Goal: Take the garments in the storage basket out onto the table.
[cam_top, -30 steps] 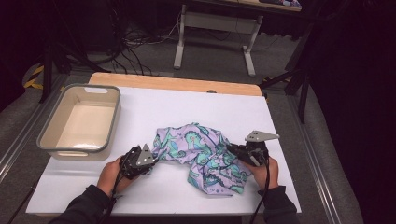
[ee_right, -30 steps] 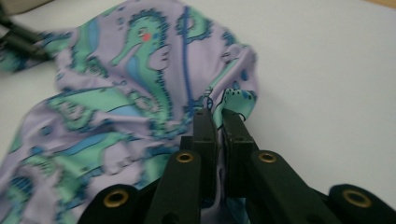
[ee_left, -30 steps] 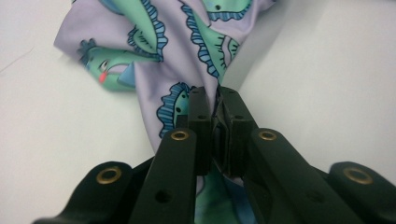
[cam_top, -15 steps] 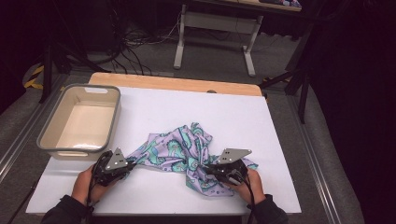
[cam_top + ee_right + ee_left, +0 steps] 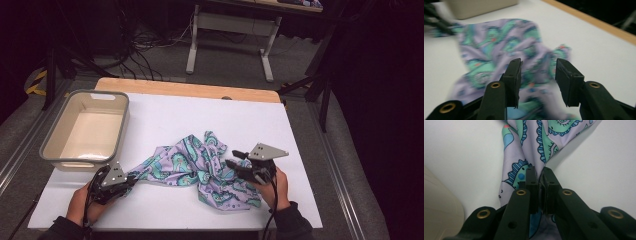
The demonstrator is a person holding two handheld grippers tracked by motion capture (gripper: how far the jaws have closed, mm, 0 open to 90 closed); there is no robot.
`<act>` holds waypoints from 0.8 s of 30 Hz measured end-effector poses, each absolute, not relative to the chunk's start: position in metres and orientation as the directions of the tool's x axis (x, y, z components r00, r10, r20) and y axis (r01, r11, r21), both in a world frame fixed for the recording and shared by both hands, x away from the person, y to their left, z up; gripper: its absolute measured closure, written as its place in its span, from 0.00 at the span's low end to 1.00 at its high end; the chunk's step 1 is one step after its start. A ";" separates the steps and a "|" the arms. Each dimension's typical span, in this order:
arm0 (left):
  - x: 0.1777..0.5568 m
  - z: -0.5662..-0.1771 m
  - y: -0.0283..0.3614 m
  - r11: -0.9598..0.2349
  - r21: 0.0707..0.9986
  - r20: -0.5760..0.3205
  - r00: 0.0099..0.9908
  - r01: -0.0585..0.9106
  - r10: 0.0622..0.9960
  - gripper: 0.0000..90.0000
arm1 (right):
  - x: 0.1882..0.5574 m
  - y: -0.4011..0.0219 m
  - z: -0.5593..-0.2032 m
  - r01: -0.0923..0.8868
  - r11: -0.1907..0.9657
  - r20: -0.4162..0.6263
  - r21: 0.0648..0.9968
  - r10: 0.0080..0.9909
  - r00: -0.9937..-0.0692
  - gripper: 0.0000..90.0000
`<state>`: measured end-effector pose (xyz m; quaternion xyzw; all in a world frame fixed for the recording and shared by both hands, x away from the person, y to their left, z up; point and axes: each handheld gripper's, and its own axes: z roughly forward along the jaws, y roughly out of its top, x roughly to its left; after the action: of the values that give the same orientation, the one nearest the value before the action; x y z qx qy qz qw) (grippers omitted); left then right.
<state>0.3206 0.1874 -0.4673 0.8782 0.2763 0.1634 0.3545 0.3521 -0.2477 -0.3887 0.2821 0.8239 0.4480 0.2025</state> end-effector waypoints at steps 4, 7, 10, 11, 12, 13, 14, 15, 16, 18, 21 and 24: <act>0.320 -0.467 0.187 -0.600 0.712 0.099 0.794 0.365 0.600 0.94 | 0.388 -0.248 -0.395 0.356 0.445 -0.068 0.822 0.696 -0.715 0.64; 0.320 -0.467 0.187 -0.600 0.713 0.101 0.794 0.362 0.599 0.94 | 0.420 -0.239 -0.411 0.424 0.496 -0.067 0.757 0.705 -0.706 0.63; 0.320 -0.468 0.186 -0.601 0.714 0.104 0.794 0.360 0.599 0.94 | 0.439 -0.234 -0.420 0.460 0.519 -0.062 0.721 0.709 -0.702 0.63; 0.320 -0.468 0.186 -0.603 0.713 0.108 0.794 0.358 0.599 0.94 | 0.443 -0.232 -0.421 0.469 0.521 -0.056 0.714 0.710 -0.702 0.63; 0.319 -0.468 0.186 -0.605 0.713 0.113 0.794 0.355 0.598 0.94 | 0.447 -0.230 -0.423 0.477 0.525 -0.053 0.705 0.710 -0.703 0.63; 0.319 -0.468 0.186 -0.610 0.711 0.121 0.795 0.349 0.595 0.94 | 0.450 -0.228 -0.424 0.480 0.529 -0.055 0.700 0.710 -0.702 0.63; 0.319 -0.468 0.186 -0.612 0.710 0.123 0.794 0.348 0.595 0.94 | 0.454 -0.226 -0.425 0.484 0.534 -0.050 0.693 0.706 -0.707 0.65; 0.319 -0.468 0.185 -0.612 0.710 0.123 0.794 0.348 0.595 0.94 | 0.457 -0.223 -0.427 0.488 0.539 -0.039 0.686 0.697 -0.716 0.66; 0.319 -0.468 0.186 -0.613 0.711 0.127 0.794 0.345 0.594 0.94 | 0.461 -0.221 -0.429 0.498 0.546 -0.038 0.674 0.698 -0.715 0.65; 0.319 -0.468 0.185 -0.612 0.711 0.125 0.795 0.346 0.594 0.94 | 0.467 -0.217 -0.434 0.518 0.549 -0.018 0.656 0.697 -0.717 0.67; 0.319 -0.468 0.186 -0.611 0.712 0.120 0.797 0.346 0.592 0.94 | 0.471 -0.212 -0.441 0.535 0.568 -0.010 0.626 0.691 -0.723 0.67; 0.319 -0.468 0.186 -0.612 0.711 0.122 0.797 0.346 0.592 0.94 | 0.471 -0.213 -0.442 0.546 0.552 0.017 0.631 0.693 -0.721 0.79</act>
<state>0.3191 0.1858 -0.4679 0.8804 0.2664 0.1752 0.3510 0.4715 -0.2133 -0.4417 0.3546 0.8730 0.3136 0.1175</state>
